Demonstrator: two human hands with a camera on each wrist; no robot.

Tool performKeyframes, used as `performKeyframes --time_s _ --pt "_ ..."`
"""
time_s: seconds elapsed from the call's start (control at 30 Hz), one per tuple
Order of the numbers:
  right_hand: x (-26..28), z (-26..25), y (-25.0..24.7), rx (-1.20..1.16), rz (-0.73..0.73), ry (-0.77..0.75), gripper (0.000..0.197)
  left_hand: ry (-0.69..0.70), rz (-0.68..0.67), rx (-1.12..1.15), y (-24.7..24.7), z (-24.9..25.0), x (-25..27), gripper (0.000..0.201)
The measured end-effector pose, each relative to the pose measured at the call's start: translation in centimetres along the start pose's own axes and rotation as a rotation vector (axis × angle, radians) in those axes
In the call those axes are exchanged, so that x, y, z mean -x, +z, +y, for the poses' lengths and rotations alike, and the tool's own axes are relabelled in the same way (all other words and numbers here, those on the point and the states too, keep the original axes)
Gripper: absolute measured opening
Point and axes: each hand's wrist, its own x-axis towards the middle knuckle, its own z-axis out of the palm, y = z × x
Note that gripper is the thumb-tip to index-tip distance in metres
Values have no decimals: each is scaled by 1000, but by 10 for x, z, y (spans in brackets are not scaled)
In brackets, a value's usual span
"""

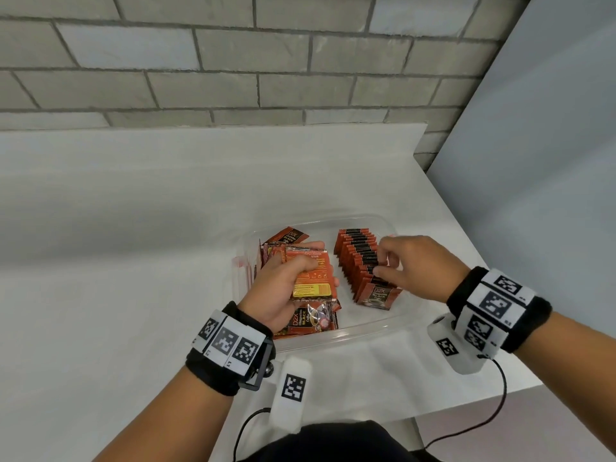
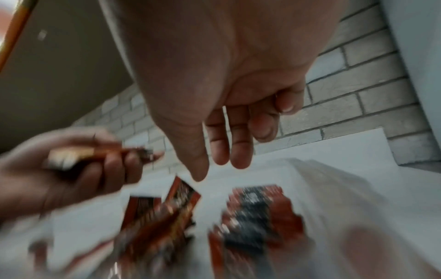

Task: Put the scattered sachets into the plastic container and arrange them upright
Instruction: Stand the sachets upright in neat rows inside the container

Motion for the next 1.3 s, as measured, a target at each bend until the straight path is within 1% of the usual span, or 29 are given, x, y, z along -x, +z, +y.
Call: performKeyframes --time_s 0.07,0.13,0.2,0.27,0.33,0.37,0.43,0.47,0.53,0.6,0.63,0.67,0.7,0.77,0.8,0.83,0.87,0.93,1.0,1.03,1.1,1.17,1.27,1.3 --pt "0 -1 -8 -160 61 33 14 4 -3 -39 1 0 -1 23" --pt "0 -7 -15 -321 113 47 16 14 -26 -53 4 0 -1 21" --pt "2 -19 -20 -477 95 35 25 28 -49 -59 8 0 0 25" --pt "4 -32 -21 -545 32 -24 38 48 -66 -65 13 -1 1 34" --pt "4 -41 -17 -549 -8 -81 46 57 -81 -57 16 -2 1 41" --pt "3 -42 -15 -553 -18 -88 47 63 -84 -51 17 -3 1 40" --pt "0 -43 -13 -584 -9 -75 42 70 -89 -43 17 -3 2 36" --pt "0 -42 -14 -594 19 -70 35 64 -85 -43 16 -3 2 39" --pt "-1 -40 -17 -598 130 -78 21 51 -61 -50 12 -2 2 53" --pt "0 -39 -19 -585 261 -125 23 39 -38 -6 9 1 3 61" --pt "1 -40 -18 -562 303 -166 23 38 -30 33 8 1 3 61" --pt "2 -41 -17 -533 315 -211 22 43 -29 70 8 2 3 56" --pt "3 -43 -14 -500 293 -247 19 52 -29 99 8 4 4 49" --pt "5 -45 -8 -418 168 -271 16 79 -18 123 9 4 4 38" --pt "7 -45 -7 -385 107 -269 19 94 -2 117 9 4 4 38" --pt "7 -44 -6 -377 81 -265 21 106 10 109 8 5 4 41" --pt "8 -43 -6 -397 99 -265 22 113 14 103 8 4 3 46" --pt "6 -40 -8 -448 207 -249 18 109 21 93 7 3 2 51" --pt "2 -37 -10 -445 284 -222 19 99 14 70 7 2 2 50" --pt "1 -37 -10 -427 286 -212 22 95 0 55 7 2 2 47" --pt "-1 -39 -10 -398 245 -187 26 85 -44 38 9 1 2 42" --pt "-2 -40 -9 -422 190 -142 25 89 -74 30 12 0 3 37" --pt "-4 -40 -9 -500 129 -98 12 102 -70 13 13 -1 3 34" --pt "-4 -40 -10 -520 117 -95 8 95 -53 14 13 -1 3 36"
